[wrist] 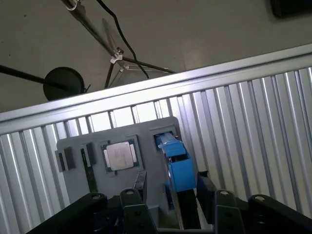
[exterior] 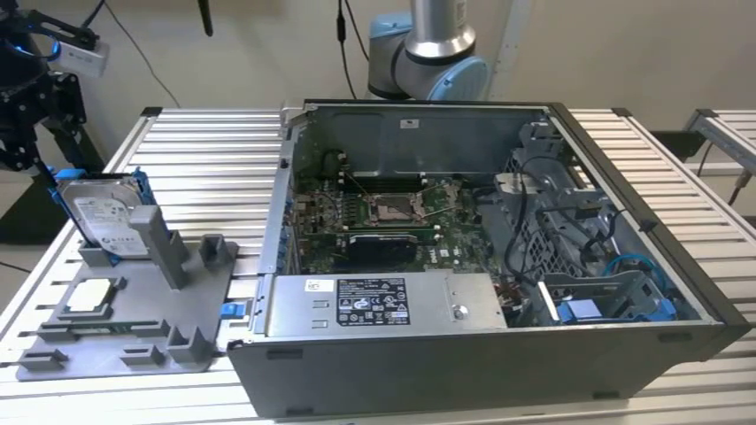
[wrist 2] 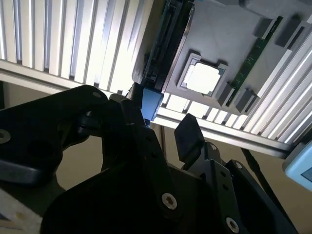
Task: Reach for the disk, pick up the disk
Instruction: 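Pick up the disk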
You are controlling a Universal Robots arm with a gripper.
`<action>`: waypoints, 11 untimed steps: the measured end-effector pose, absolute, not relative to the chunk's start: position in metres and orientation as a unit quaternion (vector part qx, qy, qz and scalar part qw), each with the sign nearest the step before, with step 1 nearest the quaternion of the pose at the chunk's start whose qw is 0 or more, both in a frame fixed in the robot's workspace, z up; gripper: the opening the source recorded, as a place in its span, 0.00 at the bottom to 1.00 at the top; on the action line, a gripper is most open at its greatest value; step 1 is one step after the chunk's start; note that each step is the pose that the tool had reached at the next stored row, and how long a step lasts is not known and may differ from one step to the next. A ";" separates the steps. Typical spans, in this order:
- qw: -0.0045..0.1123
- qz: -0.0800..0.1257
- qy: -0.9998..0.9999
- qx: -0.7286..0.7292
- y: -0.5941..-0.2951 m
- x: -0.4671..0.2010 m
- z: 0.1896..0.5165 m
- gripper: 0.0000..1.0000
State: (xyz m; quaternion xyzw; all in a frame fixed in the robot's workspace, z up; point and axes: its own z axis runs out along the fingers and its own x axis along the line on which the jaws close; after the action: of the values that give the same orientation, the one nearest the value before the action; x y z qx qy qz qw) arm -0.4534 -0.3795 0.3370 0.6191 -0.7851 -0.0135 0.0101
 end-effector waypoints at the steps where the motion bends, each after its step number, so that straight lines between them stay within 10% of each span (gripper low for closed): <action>1: 0.010 -0.013 -0.785 0.619 -0.380 -0.453 0.337 1.00; 11: 0.009 -0.014 -0.785 0.619 -0.379 -0.453 0.335 1.00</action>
State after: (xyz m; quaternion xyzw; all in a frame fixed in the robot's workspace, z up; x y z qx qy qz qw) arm -0.4534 -0.3794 0.3351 0.6192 -0.7851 -0.0137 0.0094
